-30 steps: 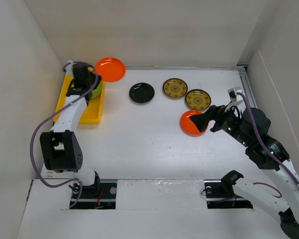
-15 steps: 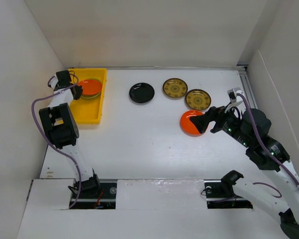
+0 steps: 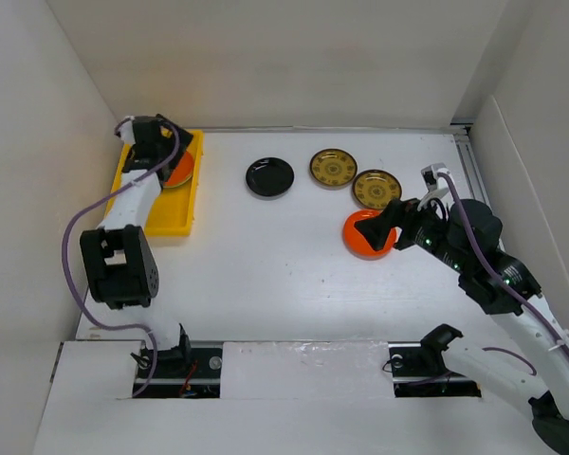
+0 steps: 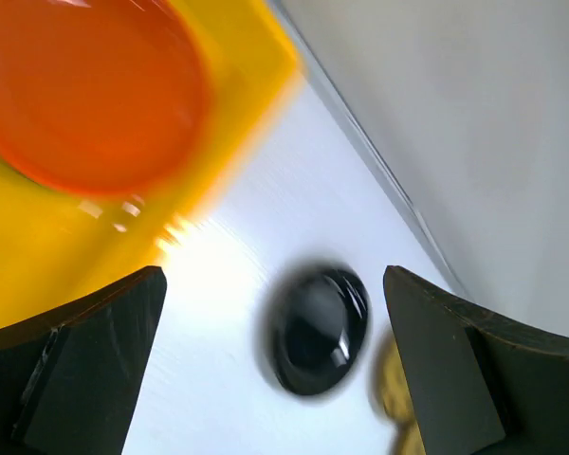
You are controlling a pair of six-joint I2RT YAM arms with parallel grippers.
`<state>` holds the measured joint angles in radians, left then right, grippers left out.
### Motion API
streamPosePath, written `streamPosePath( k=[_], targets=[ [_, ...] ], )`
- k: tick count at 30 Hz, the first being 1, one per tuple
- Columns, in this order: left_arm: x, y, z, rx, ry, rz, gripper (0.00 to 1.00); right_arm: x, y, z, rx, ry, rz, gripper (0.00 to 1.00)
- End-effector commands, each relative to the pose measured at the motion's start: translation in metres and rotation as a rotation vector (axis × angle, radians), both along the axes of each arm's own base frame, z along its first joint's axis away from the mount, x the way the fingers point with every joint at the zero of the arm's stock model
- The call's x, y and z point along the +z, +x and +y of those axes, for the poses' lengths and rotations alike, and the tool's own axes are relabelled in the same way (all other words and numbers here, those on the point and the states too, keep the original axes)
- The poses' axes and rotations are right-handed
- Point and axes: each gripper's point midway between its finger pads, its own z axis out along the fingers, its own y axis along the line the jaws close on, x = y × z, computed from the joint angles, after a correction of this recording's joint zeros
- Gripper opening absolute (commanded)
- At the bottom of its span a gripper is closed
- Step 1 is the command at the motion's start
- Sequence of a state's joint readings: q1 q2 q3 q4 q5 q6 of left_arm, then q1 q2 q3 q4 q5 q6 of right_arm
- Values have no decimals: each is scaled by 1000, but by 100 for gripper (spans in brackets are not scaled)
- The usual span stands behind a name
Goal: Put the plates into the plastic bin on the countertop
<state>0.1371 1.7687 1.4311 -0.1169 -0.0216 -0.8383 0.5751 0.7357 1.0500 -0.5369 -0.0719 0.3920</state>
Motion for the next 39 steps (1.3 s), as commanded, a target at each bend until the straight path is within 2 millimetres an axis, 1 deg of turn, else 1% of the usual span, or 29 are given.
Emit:
streamPosePath(
  k=[1,2,3,4,5,7,8,10,12,14,15,16,17,18,20,21,22,25,26,27,30,31,32,33,34,35,36,38,39],
  targets=[
    [40,-23,-85,-188,10,-134,100,22,5,3,2,53,-67,100],
    [36,-29,-120,-260,6,-145,100,20,7,4,2,49,-60,100],
    [16,-37,-134,-285,-7,-117,100,20,6,6,11,50,-59,100],
    [14,-39,-147,-299,-29,-124,100,20,6,6,11,50,-59,100],
    [3,-42,-171,-353,-38,-111,100,21,7,6,11,50,-59,100],
    [-16,-42,-188,-387,-39,-77,100,19,6,6,11,44,-50,100],
    [-37,-38,-195,-399,-38,-46,100,22,4,4,11,51,-60,100],
    [-60,-38,-207,-427,-43,-5,100,23,1,3,11,52,-61,100],
    [-84,-32,-212,-438,-49,28,100,22,0,0,2,49,-60,100],
    [-95,-26,-213,-433,-57,32,100,22,-3,-2,2,49,-59,100],
    [-110,-22,-214,-432,-55,59,100,22,-3,-2,2,49,-59,100],
    [-116,-21,-218,-454,-60,69,100,20,-2,-4,-8,41,-52,100],
    [-114,-13,-220,-455,-61,56,98,19,-2,-4,-9,41,-52,100],
    [-130,-15,-220,-454,-60,86,98,24,-3,-4,-9,46,-59,100],
    [-137,-9,-222,-439,-79,96,97,21,-1,-8,-25,32,-58,100],
    [-132,-5,-223,-439,-80,84,97,21,-1,-8,-25,32,-58,100],
    [-146,-9,-223,-428,-89,136,94,21,-1,-8,-25,32,-58,100],
    [-164,-7,-218,-381,-88,196,86,21,-1,-8,-25,32,-58,100],
    [-161,-3,-217,-372,-81,185,82,24,0,-7,-25,38,-67,100],
    [-167,-4,-217,-365,-87,198,71,22,2,-6,-25,33,-59,100],
    [-180,-6,-216,-355,-92,227,53,21,2,-6,-25,33,-59,100],
    [-176,-2,-217,-356,-93,217,43,21,2,-6,-25,33,-59,100],
    [-176,-2,-217,-356,-93,216,37,21,2,-6,-25,33,-59,100],
    [-176,0,-211,-344,-94,216,25,21,2,-6,-25,33,-59,100],
    [-175,-1,-213,-354,-103,217,11,21,2,-6,-25,33,-59,100],
    [-175,0,-209,-350,-111,217,0,21,2,-6,-25,33,-59,100],
    [-166,3,-211,-361,-120,194,0,21,2,-6,-23,26,-65,100],
    [-153,0,-203,-362,-139,159,0,21,3,-8,-32,24,-66,100],
    [-121,4,-204,-367,-141,98,0,21,3,-8,-32,24,-66,100]
  ],
)
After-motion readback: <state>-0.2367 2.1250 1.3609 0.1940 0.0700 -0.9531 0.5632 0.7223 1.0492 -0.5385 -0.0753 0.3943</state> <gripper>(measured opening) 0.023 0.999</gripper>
